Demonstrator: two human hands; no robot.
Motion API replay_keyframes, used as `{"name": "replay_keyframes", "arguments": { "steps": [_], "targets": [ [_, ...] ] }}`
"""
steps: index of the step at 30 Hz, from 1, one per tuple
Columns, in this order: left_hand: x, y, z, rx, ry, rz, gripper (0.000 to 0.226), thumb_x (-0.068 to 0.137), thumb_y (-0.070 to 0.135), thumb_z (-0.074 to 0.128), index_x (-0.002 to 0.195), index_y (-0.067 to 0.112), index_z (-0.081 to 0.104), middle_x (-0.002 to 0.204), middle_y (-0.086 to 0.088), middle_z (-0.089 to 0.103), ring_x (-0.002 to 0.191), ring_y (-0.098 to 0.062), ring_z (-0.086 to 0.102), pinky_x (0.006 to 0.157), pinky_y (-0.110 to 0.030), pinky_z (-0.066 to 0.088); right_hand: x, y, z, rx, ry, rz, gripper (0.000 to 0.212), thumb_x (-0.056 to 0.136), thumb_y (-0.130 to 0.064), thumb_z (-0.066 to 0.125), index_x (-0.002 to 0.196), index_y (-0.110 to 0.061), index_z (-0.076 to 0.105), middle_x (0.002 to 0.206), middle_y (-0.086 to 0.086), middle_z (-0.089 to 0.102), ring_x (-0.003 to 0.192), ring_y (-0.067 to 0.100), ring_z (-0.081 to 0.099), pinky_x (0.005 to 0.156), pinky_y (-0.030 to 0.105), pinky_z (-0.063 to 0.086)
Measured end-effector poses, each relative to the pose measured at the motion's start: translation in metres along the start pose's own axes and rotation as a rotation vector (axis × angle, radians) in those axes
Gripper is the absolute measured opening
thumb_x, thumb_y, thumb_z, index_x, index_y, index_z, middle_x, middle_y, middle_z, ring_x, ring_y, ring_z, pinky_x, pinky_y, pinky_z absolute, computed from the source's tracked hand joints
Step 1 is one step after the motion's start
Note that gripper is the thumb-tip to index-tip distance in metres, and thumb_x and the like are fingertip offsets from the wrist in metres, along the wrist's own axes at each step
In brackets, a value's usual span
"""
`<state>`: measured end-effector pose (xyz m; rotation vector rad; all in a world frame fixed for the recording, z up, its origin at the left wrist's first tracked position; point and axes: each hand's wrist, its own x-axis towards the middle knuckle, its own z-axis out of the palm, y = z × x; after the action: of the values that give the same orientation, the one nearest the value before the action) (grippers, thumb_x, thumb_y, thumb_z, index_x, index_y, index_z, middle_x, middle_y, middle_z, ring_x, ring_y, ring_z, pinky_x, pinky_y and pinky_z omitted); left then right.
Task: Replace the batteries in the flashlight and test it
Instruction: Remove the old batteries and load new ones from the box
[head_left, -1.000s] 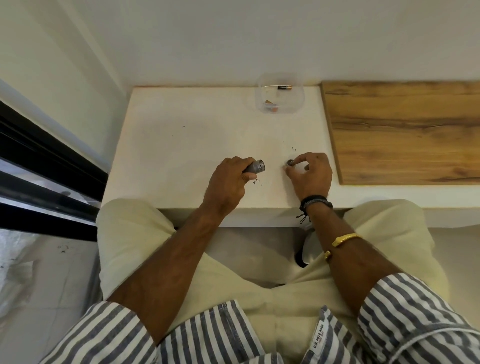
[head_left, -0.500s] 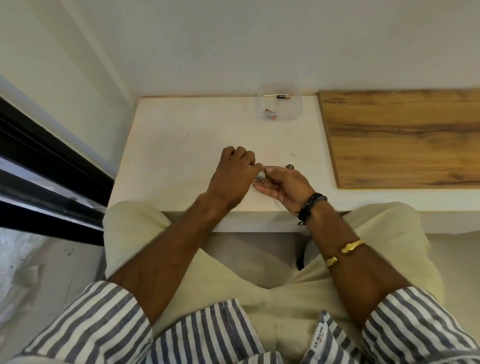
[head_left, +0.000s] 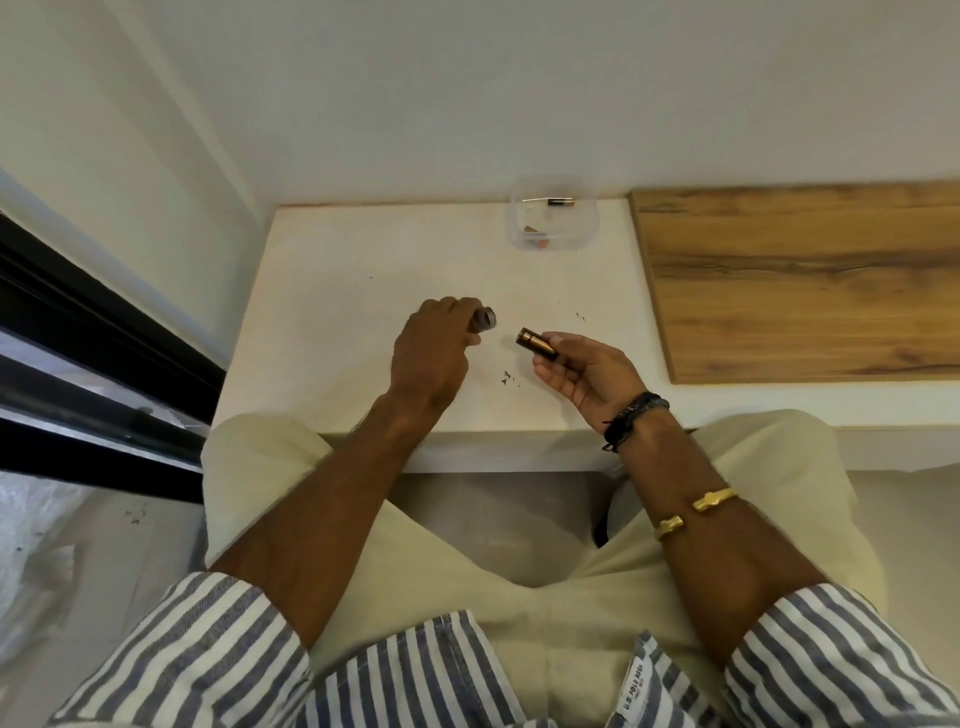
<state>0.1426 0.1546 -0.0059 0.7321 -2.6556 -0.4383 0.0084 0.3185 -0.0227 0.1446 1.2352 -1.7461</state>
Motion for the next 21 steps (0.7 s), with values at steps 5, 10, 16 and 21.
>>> {"name": "replay_keyframes", "arguments": {
  "steps": [5, 10, 16, 21],
  "targets": [
    [0.003, -0.007, 0.007, -0.408, 0.065, -0.251, 0.02, 0.093, 0.008, 0.061, 0.113, 0.014, 0.061, 0.105, -0.004, 0.071, 0.093, -0.018, 0.067, 0.078, -0.031, 0.055, 0.0, 0.002, 0.001, 0.078, -0.026, -0.012, 0.021, 0.092, -0.002, 0.067, 0.11, 0.006, 0.07, 0.1, 0.021, 0.075, 0.086, 0.028, 0.075, 0.078, 0.033, 0.063],
    [0.005, -0.009, 0.018, -0.496, 0.102, -0.293, 0.021, 0.092, 0.004, 0.061, 0.112, 0.01, 0.061, 0.104, -0.006, 0.07, 0.092, -0.018, 0.063, 0.077, -0.011, 0.044, -0.001, 0.002, 0.003, 0.14, -0.04, -0.007, 0.02, 0.089, -0.001, 0.069, 0.109, 0.005, 0.071, 0.103, 0.022, 0.075, 0.089, 0.03, 0.075, 0.078, 0.033, 0.063],
    [0.011, -0.012, 0.024, -0.487, 0.08, -0.305, 0.025, 0.092, 0.005, 0.064, 0.116, 0.009, 0.059, 0.112, -0.007, 0.069, 0.098, -0.016, 0.062, 0.083, -0.019, 0.047, -0.001, 0.003, 0.003, 0.152, -0.05, 0.0, 0.02, 0.09, -0.002, 0.068, 0.109, 0.003, 0.072, 0.106, 0.022, 0.074, 0.089, 0.029, 0.075, 0.074, 0.032, 0.063],
    [0.012, -0.013, 0.02, -0.494, 0.043, -0.316, 0.031, 0.09, 0.004, 0.066, 0.12, 0.009, 0.059, 0.118, -0.011, 0.069, 0.109, -0.026, 0.065, 0.092, -0.028, 0.051, -0.002, 0.003, 0.005, 0.114, -0.046, -0.013, 0.02, 0.089, -0.004, 0.07, 0.108, 0.001, 0.073, 0.104, 0.021, 0.075, 0.089, 0.028, 0.075, 0.073, 0.032, 0.063]
  ]
}}
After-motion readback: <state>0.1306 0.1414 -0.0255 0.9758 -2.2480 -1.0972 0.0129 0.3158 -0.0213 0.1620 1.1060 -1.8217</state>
